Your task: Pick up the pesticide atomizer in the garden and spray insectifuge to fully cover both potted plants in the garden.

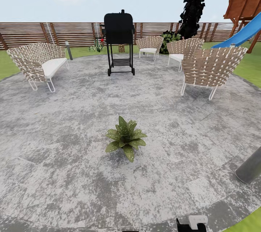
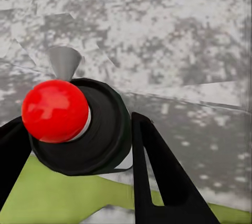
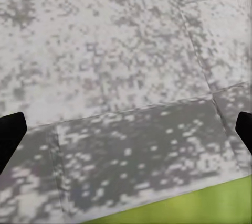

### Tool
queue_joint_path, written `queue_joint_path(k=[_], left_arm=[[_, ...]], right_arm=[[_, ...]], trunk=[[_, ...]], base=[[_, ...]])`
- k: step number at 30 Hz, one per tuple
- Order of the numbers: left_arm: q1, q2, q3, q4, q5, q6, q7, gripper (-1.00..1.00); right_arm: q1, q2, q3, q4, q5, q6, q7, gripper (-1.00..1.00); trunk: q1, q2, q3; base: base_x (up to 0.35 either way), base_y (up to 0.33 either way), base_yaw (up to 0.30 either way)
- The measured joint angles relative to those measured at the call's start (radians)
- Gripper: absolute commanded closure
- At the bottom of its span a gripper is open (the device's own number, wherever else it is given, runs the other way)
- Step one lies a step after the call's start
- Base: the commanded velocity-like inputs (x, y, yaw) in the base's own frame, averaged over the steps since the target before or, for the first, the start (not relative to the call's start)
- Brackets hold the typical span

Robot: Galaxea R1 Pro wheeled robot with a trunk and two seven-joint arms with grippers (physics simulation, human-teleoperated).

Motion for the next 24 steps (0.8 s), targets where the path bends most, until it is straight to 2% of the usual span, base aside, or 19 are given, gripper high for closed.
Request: queue_joint_path(k=[14, 24], left_arm=[[0.000, 0.000, 0.004, 0.003, 0.008, -0.004, 0.000, 1.00], [0.000, -0.001, 0.004, 0.003, 0.006, -0.016, -0.003, 1.00]], right_arm=[[0.000, 0.003, 0.000, -0.003, -0.001, 0.000, 0.000, -1.00], [0.000, 0.004, -0.001, 0.002, -0.002, 0.000, -0.002, -1.00]], trunk=[[0.000, 0.000, 0.000], [0.000, 0.000, -0.004]], base=[[0.000, 0.000, 0.003], [0.000, 0.000, 0.240]])
